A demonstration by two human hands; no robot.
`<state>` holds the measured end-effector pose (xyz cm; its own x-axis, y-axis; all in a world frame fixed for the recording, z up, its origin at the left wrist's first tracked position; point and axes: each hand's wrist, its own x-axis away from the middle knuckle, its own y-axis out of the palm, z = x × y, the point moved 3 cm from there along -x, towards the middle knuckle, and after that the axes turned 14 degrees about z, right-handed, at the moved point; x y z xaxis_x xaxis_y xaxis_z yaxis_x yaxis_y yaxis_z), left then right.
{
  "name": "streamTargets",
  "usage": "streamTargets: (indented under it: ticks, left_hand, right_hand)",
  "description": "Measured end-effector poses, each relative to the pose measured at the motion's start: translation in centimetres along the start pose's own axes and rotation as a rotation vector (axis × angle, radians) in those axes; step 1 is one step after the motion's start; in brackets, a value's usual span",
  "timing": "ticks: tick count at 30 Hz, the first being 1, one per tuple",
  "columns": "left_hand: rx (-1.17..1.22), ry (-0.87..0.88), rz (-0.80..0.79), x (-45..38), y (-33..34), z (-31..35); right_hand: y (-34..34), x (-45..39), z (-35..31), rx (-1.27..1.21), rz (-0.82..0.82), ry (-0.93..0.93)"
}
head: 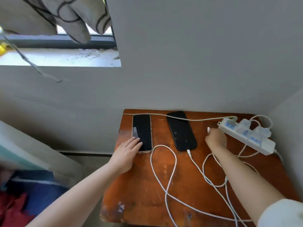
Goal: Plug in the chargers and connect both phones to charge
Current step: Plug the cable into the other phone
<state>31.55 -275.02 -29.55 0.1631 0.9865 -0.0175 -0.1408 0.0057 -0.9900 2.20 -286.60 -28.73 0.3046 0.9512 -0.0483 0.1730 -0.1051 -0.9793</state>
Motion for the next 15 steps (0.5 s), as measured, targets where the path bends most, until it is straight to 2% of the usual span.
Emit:
streamTargets:
  ticks: [4,7,10,15]
  left_hand:
    - [-0.144,0.267,-0.142,-3.3,-0.9,-1.1]
    - [-0.303,0.490,-0.279,-5.4,-1.3,-0.5]
    - [-0.453,0.701,-0.371,-6.7,-1.2,0.5]
    - [-0.444,0.871,-0.458,-7.9,-1.5,1.0]
  right_hand:
    - [-1.4,2.8,-0.5,-0.197,0.093,0.047]
    - [-2.8,5.6,-2.1,-0.331,0.120,0.017]
    - [-3.6,8.9,-4.6,-0.403,0.095,-0.125]
    - [-1.6,13.9,-8.0,-0.478,-0.046,-0.246]
